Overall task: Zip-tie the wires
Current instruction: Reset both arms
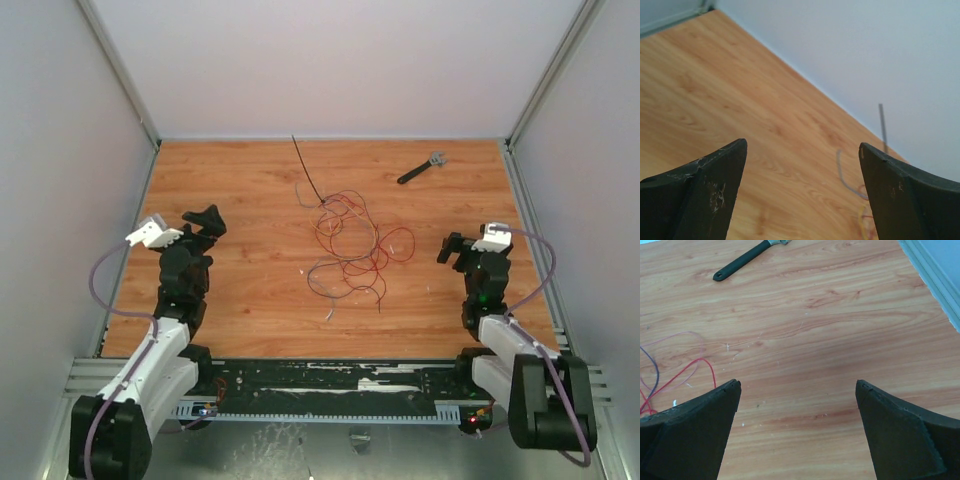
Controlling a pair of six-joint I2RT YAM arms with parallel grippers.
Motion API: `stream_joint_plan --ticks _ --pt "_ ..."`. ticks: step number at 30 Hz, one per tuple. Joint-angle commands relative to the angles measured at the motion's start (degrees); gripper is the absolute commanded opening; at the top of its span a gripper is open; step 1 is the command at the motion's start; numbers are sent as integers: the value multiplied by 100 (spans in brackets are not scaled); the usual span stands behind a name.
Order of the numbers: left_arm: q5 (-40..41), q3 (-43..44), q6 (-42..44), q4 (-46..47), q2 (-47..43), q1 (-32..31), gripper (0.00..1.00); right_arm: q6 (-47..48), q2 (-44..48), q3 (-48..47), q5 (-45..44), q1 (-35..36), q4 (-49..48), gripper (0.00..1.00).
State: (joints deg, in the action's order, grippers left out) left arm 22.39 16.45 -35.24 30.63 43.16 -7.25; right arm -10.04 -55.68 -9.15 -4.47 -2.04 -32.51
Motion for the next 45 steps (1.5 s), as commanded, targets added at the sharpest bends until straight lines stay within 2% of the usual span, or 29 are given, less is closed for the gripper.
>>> stream_joint_plan --ticks 1,8,12,13,15,16,18,20,22,25,31,34,38,41,45 --pt "829 -219 475 620 284 21 98 58 -553 313 -176 -53 -1917 99" --pt "960 -556 837 1394 772 22 98 568 -1434 513 162 -39 -3556 99" --pt "988 -597 1190 1661 1047 21 98 596 -2594 805 181 -2 -5211 99" --pt "982 -629 1258 1760 1080 21 98 683 -2577 763 196 60 -5311 99" --pt "970 -735 1452 2047 1111 21 98 690 -2419 498 102 109 -4445 99" --pt "973 -817 1581 2201 1103 21 98 665 -2586 462 37 112 -4634 99" --pt "979 -997 1829 2515 1095 21 98 687 -2449 326 -38 153 -4130 99" --pt "902 -1230 2015 2930 1177 21 98 694 -2583 393 -49 159 -4477 99" --pt "801 -1448 2140 3370 1467 26 98 689 -2474 359 -50 172 -4210 99" --pt "486 -1319 2400 3418 1655 22 98 695 -2505 368 -42 166 -4283 99" --pt "93 -1387 3126 4555 2285 21 98 697 -2497 369 -48 167 -4280 99" --pt "280 -1333 3040 4394 2231 21 98 688 -2526 377 -36 160 -4344 99" --pt "643 -1256 2855 3174 1777 21 98 696 -2518 370 -45 165 -4316 99" --pt "730 -1572 2922 3724 1920 21 98 692 -2518 370 -50 162 -4316 99" --pt "493 -1732 2939 4543 2672 21 98 697 -2513 370 -37 164 -4324 99"
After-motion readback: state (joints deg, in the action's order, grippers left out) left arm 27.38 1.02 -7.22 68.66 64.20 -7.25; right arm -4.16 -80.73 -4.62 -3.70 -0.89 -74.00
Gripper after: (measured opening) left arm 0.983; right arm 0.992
